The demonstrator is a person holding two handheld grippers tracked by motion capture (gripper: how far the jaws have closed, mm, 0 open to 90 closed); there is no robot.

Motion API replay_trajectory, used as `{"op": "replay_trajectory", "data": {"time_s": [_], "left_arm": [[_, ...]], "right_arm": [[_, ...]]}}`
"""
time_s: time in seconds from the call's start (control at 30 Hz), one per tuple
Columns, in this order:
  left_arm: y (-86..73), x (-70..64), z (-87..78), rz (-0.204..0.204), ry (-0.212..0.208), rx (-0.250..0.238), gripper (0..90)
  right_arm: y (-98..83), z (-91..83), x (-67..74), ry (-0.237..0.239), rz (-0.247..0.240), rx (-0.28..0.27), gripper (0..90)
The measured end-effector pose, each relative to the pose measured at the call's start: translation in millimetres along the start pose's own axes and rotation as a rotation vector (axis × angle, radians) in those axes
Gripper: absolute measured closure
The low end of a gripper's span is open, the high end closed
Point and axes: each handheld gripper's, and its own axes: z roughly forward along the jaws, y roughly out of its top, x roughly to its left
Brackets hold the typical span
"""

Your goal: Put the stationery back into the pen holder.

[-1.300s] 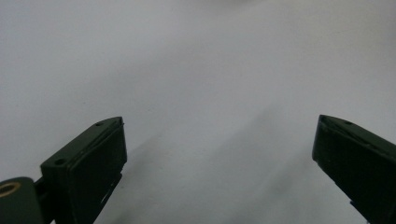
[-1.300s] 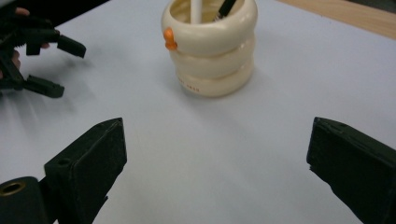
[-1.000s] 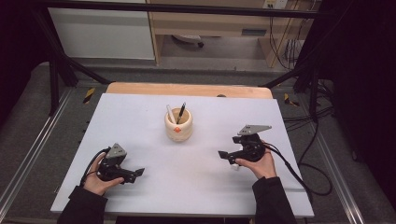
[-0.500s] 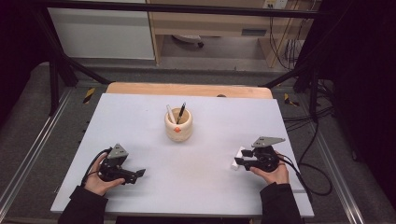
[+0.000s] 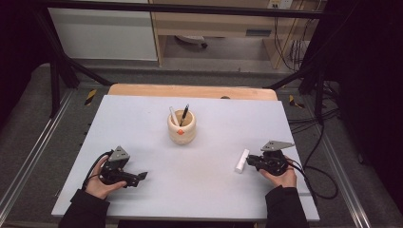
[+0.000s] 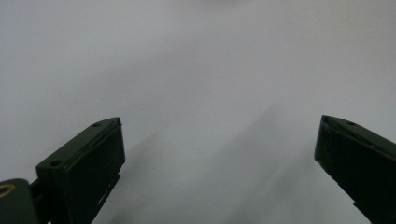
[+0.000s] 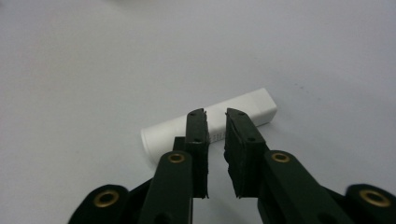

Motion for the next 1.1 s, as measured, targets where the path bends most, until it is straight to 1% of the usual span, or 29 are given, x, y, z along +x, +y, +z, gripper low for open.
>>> {"op": "replay_trajectory", "data": {"time_s": [0.07, 0.17, 0.2, 0.27, 0.33, 0.37, 0.73, 1.1], "left_arm": [[0.1, -0.6, 0.1, 0.000, 0.000, 0.001, 1.8], [0.3, -1.2, 0.5, 0.004, -0.001, 0.003, 1.8], [0.4, -1.4, 0.6, 0.004, -0.001, 0.003, 1.9], [0.3, -1.6, 0.6, 0.005, -0.001, 0.004, 1.9], [0.3, -1.6, 0.6, 0.005, -0.002, 0.004, 1.9], [0.3, -1.5, 0.6, 0.005, -0.002, 0.004, 1.9], [0.4, -1.2, 0.8, 0.005, -0.002, 0.005, 2.0], [0.5, -1.2, 1.1, 0.005, -0.003, 0.006, 2.1]], "right_arm": [[-1.4, 0.7, -0.4, -0.001, 0.009, -0.002, 86.1], [-2.3, 3.1, 0.2, 0.001, 0.008, 0.008, 90.0], [-2.3, 3.9, 0.7, 0.004, 0.015, 0.011, 90.0], [-2.3, 5.4, 0.4, 0.005, 0.009, 0.025, 90.0], [-2.6, 7.1, 0.3, 0.002, 0.004, 0.025, 90.0], [-2.5, 7.5, 1.0, 0.004, 0.010, 0.029, 90.0], [-1.9, 14.1, 2.8, 0.020, -0.004, 0.022, 90.0], [3.9, 24.1, 4.7, 0.023, -0.022, 0.022, 90.0]]}}
